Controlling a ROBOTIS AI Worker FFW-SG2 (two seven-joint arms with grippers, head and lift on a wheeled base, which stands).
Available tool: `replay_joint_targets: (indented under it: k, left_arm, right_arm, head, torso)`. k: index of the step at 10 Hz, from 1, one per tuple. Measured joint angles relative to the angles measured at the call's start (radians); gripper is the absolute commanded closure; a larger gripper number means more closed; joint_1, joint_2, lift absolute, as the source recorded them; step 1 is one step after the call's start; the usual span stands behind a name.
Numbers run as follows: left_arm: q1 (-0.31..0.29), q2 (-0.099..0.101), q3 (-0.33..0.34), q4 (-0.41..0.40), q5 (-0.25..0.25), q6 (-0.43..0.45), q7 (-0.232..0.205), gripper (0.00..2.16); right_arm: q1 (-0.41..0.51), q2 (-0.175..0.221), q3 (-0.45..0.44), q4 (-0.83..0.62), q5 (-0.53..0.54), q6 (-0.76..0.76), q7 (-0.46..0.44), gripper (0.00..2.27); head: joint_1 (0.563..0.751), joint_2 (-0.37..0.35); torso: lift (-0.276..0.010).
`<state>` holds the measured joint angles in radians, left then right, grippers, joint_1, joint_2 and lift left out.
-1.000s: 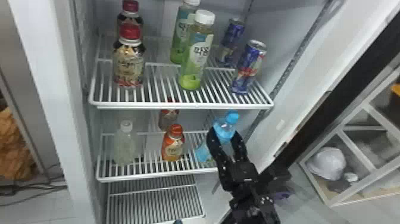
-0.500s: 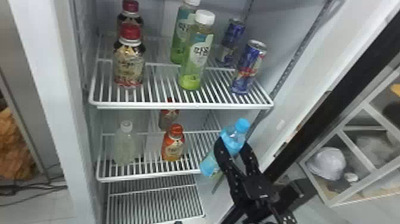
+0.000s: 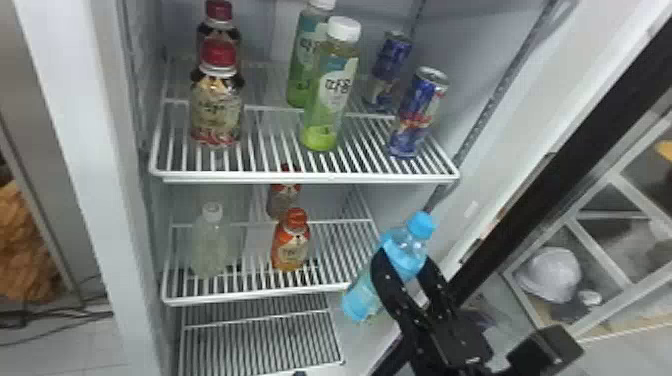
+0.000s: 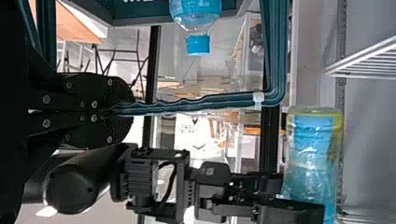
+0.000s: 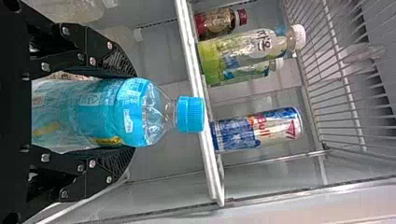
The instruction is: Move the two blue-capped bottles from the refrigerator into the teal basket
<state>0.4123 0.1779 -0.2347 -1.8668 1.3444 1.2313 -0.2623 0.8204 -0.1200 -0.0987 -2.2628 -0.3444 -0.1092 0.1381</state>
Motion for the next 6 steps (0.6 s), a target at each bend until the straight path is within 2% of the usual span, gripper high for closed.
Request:
replay_joint_targets:
  k: [4, 6]
  left_arm:
    - [0.0, 0.0, 0.0, 0.0, -0.001, 0.001, 0.0, 1.17]
    - [0.0, 0.0, 0.0, 0.0, -0.002, 0.001, 0.0, 1.17]
  right_arm:
    - [0.074, 0.03, -0.017, -0.05, -0.005, 0.009, 0.013, 0.64]
    - [0.126, 0.028, -0.047, -0.127, 0.004, 0.088, 0.065, 0.64]
  head:
    - [0.695, -0.35]
    - [0.695, -0.35]
  torso:
    - [-0.136]
    - [-0.136]
